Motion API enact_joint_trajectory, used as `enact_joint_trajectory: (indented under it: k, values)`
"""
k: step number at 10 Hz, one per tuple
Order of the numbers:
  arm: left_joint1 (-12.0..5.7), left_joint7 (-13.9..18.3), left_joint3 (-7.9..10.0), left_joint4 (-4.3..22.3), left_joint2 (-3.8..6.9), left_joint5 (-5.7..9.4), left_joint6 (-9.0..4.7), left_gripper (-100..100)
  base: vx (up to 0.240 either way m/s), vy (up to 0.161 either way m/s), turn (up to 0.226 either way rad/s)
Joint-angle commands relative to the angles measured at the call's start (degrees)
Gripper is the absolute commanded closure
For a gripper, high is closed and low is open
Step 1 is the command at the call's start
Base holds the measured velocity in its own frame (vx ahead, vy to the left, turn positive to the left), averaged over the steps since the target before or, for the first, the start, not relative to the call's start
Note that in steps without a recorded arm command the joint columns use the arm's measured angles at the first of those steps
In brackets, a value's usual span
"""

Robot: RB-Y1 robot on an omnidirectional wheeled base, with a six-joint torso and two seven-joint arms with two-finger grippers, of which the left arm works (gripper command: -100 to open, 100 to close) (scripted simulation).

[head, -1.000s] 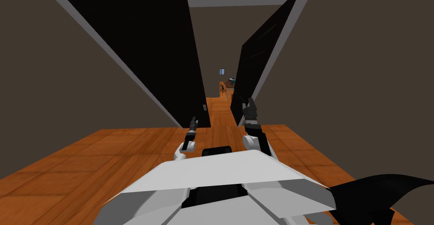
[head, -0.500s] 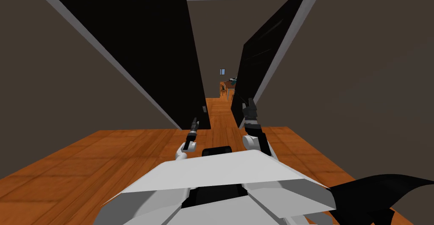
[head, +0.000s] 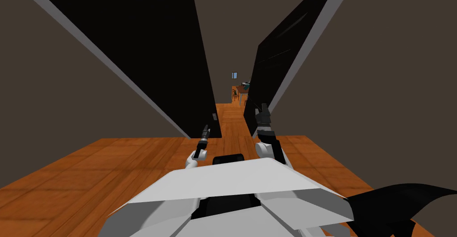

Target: Push the door open

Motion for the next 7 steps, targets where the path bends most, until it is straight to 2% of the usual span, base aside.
enact_joint_trajectory:
  k: [1,7]
  values:
    - [-0.75,0.0,-0.17,2.0,-0.03,-0.12,-0.08,-100,0.142,-0.021,0.015]
    - [-2.82,-0.2,-0.39,7.3,-0.20,-0.30,-1.01,-100,0.115,-0.006,0.007]
